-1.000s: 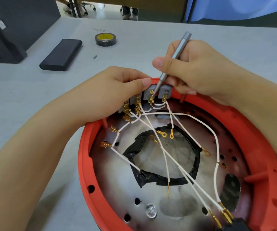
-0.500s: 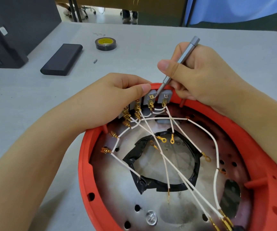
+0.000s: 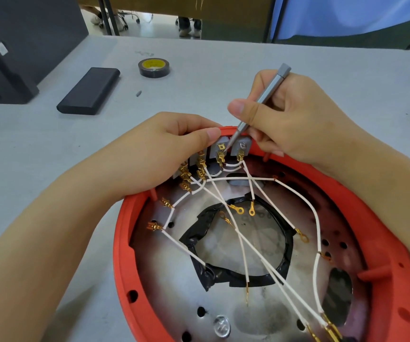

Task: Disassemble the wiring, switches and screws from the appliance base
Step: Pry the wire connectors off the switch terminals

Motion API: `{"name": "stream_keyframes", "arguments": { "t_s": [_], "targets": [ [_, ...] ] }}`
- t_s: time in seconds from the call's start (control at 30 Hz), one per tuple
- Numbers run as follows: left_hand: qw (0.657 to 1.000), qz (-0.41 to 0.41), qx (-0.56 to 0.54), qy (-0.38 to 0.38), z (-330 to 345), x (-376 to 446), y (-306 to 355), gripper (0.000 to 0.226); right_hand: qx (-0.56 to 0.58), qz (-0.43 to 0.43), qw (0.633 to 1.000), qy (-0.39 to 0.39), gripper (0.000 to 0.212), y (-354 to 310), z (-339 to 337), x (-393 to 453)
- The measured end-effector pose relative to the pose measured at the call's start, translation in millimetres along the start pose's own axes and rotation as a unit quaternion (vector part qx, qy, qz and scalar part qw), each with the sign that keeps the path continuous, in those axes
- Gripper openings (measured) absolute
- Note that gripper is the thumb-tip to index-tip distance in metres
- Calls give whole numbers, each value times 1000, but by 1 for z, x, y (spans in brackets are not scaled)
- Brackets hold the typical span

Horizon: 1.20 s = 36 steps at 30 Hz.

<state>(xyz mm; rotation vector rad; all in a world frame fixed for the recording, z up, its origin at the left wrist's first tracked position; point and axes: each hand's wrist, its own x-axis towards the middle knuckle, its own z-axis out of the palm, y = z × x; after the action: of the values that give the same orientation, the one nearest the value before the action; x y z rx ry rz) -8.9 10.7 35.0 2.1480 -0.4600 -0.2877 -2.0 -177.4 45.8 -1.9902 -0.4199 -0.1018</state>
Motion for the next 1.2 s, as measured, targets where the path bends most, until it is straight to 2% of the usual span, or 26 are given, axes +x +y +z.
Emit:
{"name": "stream_keyframes", "arguments": {
  "t_s": [0.43, 0.5, 0.67, 0.87, 1.07, 1.2],
  "targets": [
    [1000, 2, 1, -3, 1, 0, 0, 21, -91, -31, 995, 9, 32, -1, -1, -7],
    [1000, 1, 0, -3, 1, 0, 0, 21, -81, -25, 996, 1, 31, -2, 0, -7],
    [1000, -1, 4, 1, 1, 1, -1, 21, 24, 32, 999, -35, 30, -4, -1, 0],
    [1000, 3, 2, 1, 1, 2, -3, 20, 6, 58, 995, -76, 30, -6, -2, 8],
    [1000, 0, 1, 6, 0, 1, -2, 21, 8, 17, 1000, -10, 30, -1, -1, 0],
    [1000, 3, 8, 4, 0, 2, -2, 21, -25, -9, 1000, 0, 29, -2, -1, -4]
  ]
}}
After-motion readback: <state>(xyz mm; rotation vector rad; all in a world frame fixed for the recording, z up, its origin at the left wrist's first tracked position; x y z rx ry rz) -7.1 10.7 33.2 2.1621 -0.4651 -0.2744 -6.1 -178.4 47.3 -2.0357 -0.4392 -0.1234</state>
